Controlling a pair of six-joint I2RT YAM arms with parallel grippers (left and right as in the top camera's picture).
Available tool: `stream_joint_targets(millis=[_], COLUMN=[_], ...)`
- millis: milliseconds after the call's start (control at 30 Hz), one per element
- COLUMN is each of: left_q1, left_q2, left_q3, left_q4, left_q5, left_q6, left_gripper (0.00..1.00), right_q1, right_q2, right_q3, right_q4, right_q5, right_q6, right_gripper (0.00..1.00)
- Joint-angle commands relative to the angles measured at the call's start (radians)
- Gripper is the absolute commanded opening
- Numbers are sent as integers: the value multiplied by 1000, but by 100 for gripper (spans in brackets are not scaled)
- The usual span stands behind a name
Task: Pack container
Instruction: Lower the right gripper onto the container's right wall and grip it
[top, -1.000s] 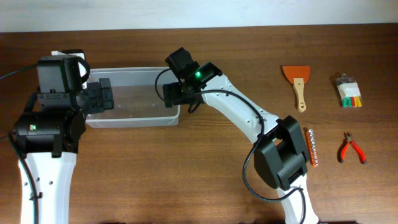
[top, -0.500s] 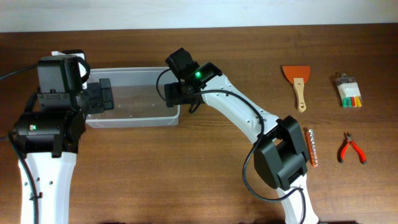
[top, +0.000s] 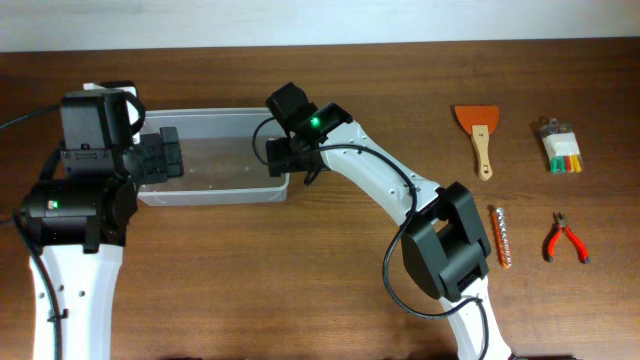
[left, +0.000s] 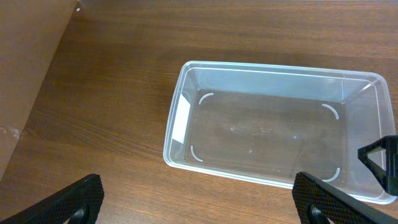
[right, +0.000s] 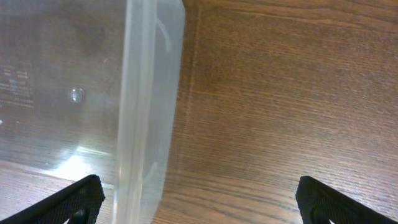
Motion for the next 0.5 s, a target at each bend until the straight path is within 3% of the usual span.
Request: stream_joint_targets(millis=[0, 133, 200, 400, 467], left_q1=[0, 0, 0, 0, 0], left_q2=[-3, -3, -3, -3, -3], left_q3=[23, 23, 23, 23, 23], left_q4=[-2, -2, -2, -2, -2], left_q5=[-17, -17, -17, -17, -17], left_q6=[-10, -10, -10, -10, -10], left_gripper=[99, 99, 99, 99, 99], right_q1=[6, 6, 6, 6, 6], right_q2=[7, 7, 7, 7, 7], right_q3=[6, 6, 6, 6, 6], right_q4=[8, 8, 8, 10, 13], right_q5=[-17, -34, -34, -34, -33], right_q6=[-29, -37, -37, -37, -37], right_gripper=[100, 93, 79, 77, 71])
